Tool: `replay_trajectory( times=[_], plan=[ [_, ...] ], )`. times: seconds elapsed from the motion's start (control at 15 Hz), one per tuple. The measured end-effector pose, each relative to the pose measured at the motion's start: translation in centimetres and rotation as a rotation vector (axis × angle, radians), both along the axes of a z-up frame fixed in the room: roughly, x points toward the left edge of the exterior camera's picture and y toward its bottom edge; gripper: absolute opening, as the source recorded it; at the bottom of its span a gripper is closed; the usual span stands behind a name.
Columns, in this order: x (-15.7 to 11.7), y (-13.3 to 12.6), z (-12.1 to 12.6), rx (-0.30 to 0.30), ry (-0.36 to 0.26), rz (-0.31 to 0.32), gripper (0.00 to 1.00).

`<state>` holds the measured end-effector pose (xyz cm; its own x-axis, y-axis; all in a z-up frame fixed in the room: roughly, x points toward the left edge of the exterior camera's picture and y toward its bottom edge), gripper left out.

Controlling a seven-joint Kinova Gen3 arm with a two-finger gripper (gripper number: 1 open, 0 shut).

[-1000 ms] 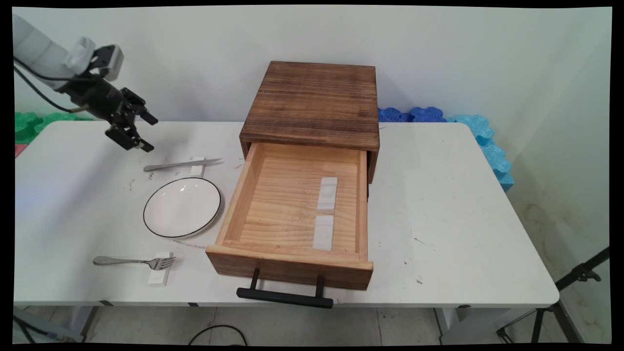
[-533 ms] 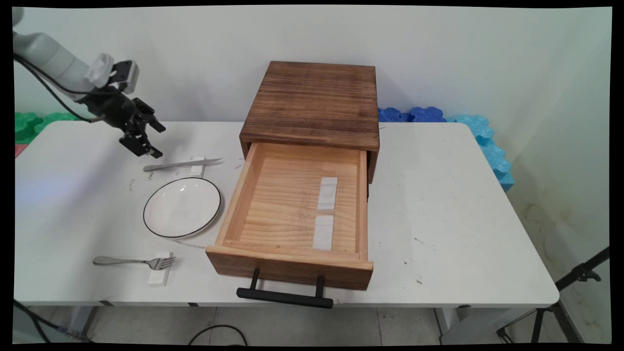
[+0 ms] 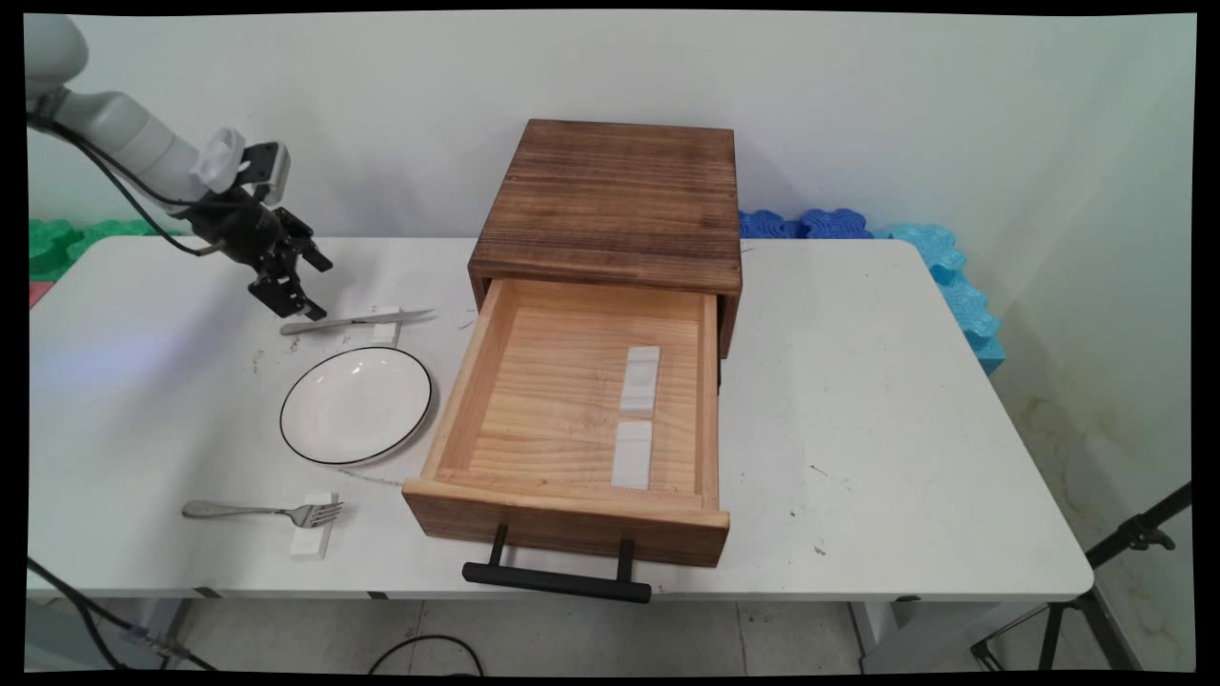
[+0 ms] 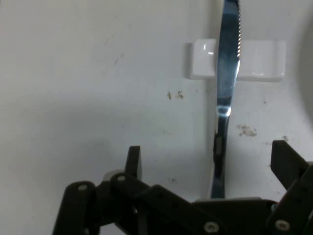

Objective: Pick up the knife from the left of the white plate

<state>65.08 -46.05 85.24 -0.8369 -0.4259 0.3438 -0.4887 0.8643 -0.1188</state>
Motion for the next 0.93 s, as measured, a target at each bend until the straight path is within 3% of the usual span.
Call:
replay_trajectory(
  times=[0.93],
  plan=[
    [-0.8, -1.2, -3.1, 0.009, -0.01, -0.049, 1.0]
  ],
)
